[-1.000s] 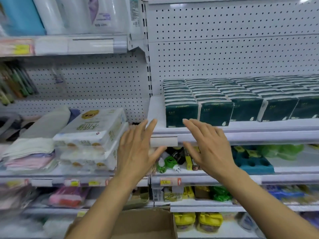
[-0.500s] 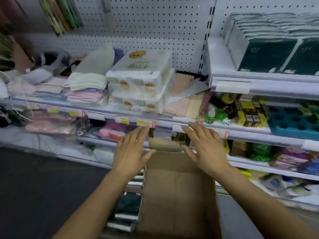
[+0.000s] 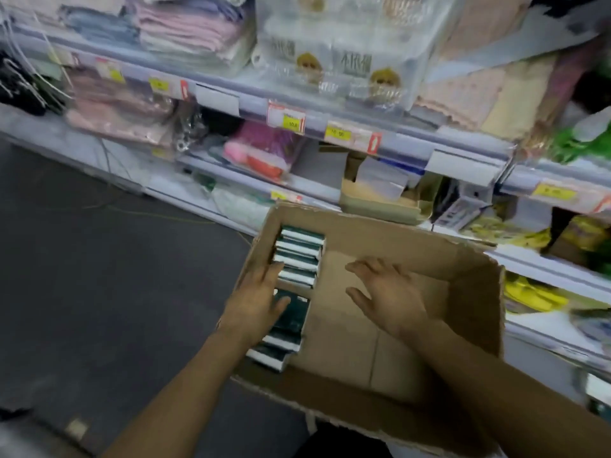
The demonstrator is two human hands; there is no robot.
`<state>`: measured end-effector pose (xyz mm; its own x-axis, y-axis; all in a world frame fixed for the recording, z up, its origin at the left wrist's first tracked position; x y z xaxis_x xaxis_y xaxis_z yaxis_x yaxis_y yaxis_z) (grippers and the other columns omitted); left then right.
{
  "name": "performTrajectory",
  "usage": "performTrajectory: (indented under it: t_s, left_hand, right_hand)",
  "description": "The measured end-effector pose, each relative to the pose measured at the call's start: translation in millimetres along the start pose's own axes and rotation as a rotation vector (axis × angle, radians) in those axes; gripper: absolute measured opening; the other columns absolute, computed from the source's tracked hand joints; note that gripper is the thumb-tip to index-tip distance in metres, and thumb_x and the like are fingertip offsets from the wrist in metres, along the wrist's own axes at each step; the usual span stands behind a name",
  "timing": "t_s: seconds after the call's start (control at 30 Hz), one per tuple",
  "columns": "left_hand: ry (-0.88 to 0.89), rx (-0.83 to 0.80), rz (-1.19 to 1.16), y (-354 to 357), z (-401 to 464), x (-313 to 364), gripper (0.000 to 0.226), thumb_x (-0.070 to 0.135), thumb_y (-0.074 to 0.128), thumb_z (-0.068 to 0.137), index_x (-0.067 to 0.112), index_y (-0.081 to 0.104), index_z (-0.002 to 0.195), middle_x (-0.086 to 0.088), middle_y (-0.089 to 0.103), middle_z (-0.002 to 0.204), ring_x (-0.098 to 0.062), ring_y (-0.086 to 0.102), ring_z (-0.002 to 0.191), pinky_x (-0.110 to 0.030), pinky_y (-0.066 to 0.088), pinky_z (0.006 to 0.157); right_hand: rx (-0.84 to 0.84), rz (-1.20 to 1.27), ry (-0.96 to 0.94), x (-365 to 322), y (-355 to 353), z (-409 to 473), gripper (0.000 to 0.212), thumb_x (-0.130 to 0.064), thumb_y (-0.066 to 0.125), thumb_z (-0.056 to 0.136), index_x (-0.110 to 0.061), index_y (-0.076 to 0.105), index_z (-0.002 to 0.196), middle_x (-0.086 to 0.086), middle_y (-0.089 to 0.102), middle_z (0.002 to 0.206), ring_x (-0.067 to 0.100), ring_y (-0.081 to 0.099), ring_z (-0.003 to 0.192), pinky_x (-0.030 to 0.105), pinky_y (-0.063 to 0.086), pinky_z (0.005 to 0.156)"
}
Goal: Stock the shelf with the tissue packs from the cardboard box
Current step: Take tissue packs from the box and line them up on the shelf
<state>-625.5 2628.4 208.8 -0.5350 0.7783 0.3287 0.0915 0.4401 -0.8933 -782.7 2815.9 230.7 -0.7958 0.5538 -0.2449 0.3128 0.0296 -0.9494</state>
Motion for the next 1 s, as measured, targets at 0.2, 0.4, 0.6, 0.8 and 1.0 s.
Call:
performTrajectory:
  t_s: [0.2, 0.4, 0.6, 0.8, 1.0]
  left_hand:
    - [-0.064, -0.055, -0.056, 58, 30, -26, 0.063, 0.027, 0.058, 0.096, 0.018, 0.029, 0.151, -0.006, 0.032, 0.152, -0.025, 0.031, 0.136, -0.038, 0.038, 0.108]
    - [-0.05, 0.013, -0.028, 94, 64, -40, 0.063, 0.012, 0.061, 0.091, 0.01, 0.034, 0.147, -0.015, 0.032, 0.15, -0.034, 0.032, 0.134, -0.043, 0.037, 0.109]
    - [-0.048, 0.074, 0.05, 107, 74, -50, 0.047, -0.001, 0.06, 0.086, 0.008, 0.048, 0.131, -0.015, 0.039, 0.134, -0.032, 0.046, 0.114, -0.042, 0.054, 0.084]
    - [-0.042, -0.023, 0.249, 116, 84, -47, 0.039, 0.007, 0.054, 0.094, 0.013, 0.047, 0.132, -0.012, 0.04, 0.133, -0.029, 0.044, 0.115, -0.036, 0.049, 0.073]
    - [0.016, -0.005, 0.195, 104, 71, -38, 0.039, 0.027, 0.062, 0.089, 0.018, 0.052, 0.126, -0.005, 0.051, 0.128, -0.026, 0.045, 0.117, -0.038, 0.043, 0.088]
  right_hand:
    - [-0.099, 0.03, -0.015, 1, 71, 55, 0.038, -0.035, 0.043, 0.1, -0.029, 0.045, 0.138, -0.002, 0.051, 0.134, 0.02, 0.049, 0.118, 0.034, 0.04, 0.089]
    - [-0.114, 0.076, -0.021, 3, 122, 108, 0.037, -0.026, 0.04, 0.101, -0.024, 0.048, 0.138, 0.004, 0.053, 0.134, 0.024, 0.053, 0.114, 0.033, 0.042, 0.084]
    - [-0.146, 0.048, -0.05, 3, 147, 128, 0.042, -0.032, 0.045, 0.1, -0.022, 0.044, 0.141, 0.004, 0.051, 0.139, 0.022, 0.05, 0.121, 0.033, 0.043, 0.084]
    - [-0.156, -0.036, -0.063, 1, 154, 133, 0.034, -0.038, 0.047, 0.097, -0.018, 0.054, 0.123, 0.004, 0.059, 0.121, 0.023, 0.056, 0.109, 0.031, 0.042, 0.072]
    - [-0.008, 0.184, 0.0, 19, 134, 117, 0.028, -0.032, 0.054, 0.093, -0.017, 0.064, 0.115, 0.004, 0.062, 0.106, 0.024, 0.062, 0.092, 0.031, 0.046, 0.067]
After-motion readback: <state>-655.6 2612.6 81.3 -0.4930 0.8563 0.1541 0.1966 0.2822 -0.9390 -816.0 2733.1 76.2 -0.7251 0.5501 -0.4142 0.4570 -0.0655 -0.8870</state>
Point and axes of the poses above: each hand's wrist, its own z-axis towards the middle knuckle, its own y-axis out of the palm, x = y × z, the point moved 2 cm from there along z, towards the middle knuckle
